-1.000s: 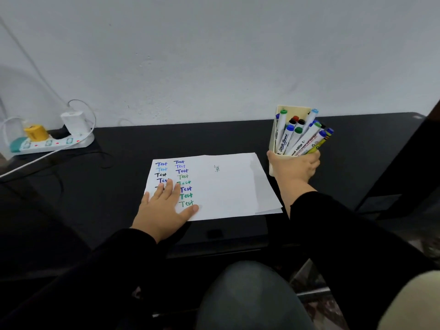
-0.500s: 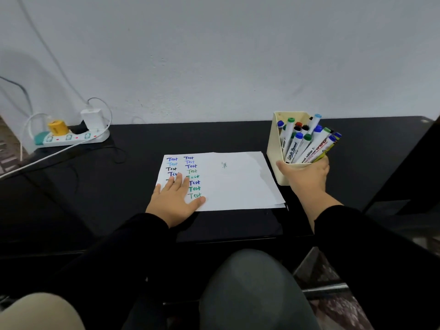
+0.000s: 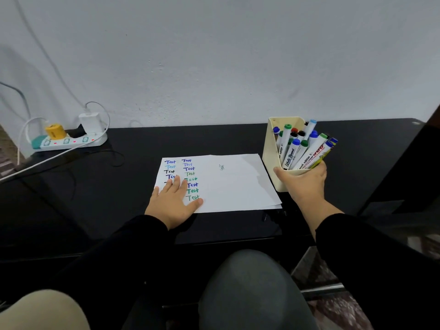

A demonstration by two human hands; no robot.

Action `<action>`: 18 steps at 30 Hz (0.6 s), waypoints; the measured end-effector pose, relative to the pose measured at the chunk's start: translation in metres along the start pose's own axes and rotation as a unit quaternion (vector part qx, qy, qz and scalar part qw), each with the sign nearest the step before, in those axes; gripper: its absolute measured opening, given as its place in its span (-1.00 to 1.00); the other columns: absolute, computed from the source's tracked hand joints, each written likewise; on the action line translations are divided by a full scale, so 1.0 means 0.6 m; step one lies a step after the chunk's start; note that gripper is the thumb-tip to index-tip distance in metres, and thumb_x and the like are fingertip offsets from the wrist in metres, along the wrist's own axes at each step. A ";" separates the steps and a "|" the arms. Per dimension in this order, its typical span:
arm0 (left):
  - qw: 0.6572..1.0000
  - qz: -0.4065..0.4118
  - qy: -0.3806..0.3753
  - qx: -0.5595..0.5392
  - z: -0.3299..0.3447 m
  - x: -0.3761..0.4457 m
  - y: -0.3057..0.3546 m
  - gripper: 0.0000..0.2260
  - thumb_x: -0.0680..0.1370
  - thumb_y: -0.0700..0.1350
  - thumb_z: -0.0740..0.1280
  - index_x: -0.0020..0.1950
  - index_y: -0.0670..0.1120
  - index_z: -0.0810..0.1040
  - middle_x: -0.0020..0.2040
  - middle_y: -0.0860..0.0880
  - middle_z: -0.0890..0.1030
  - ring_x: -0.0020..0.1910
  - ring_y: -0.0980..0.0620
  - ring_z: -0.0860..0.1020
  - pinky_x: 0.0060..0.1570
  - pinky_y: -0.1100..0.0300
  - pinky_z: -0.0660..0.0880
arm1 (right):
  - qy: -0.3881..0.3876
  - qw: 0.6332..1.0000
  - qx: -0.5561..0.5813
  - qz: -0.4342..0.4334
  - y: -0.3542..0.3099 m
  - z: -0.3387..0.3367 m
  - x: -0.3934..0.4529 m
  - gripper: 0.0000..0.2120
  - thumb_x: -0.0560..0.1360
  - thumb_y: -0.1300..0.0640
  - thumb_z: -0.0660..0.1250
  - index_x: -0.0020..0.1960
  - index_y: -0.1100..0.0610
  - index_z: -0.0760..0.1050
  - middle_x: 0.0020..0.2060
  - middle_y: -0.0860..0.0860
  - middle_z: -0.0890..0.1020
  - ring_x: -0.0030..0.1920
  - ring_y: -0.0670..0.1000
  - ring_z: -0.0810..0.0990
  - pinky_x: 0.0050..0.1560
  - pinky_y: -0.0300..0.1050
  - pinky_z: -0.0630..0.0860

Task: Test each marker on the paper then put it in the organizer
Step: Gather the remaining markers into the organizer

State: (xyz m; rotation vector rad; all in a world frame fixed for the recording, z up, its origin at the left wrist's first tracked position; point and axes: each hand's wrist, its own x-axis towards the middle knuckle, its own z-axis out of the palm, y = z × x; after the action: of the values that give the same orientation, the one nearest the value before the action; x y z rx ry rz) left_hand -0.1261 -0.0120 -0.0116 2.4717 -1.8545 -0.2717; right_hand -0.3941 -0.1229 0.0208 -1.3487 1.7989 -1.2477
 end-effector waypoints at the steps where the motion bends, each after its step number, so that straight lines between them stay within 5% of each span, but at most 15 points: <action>1: 1.000 0.000 0.000 0.001 0.000 0.000 0.000 -0.30 0.54 0.33 -0.06 0.55 -0.03 -0.13 0.55 0.00 -0.18 0.53 0.04 -0.17 0.47 -0.01 -0.20 | 0.001 1.000 0.002 0.001 0.000 0.000 0.000 0.06 0.19 -0.07 0.58 0.48 0.19 0.05 0.33 0.07 0.29 0.33 0.08 0.37 0.30 0.11 0.42; 18: 0.999 0.000 0.009 -0.031 -0.008 -0.005 0.003 -0.30 0.57 0.28 -0.05 0.55 -0.12 -0.12 0.56 -0.07 -0.14 0.53 0.01 -0.13 0.49 0.07 -0.14 | -0.038 0.999 -0.002 0.036 -0.015 -0.019 -0.004 0.16 0.19 -0.05 0.62 0.52 0.20 -0.05 0.42 0.13 0.20 0.41 0.15 0.28 0.38 0.13 0.31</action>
State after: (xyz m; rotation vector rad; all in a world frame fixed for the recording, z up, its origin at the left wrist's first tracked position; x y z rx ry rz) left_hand -0.1279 -0.0098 -0.0062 2.4266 -1.8097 -0.3013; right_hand -0.3991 -0.1172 0.0335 -1.3037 1.7820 -1.1395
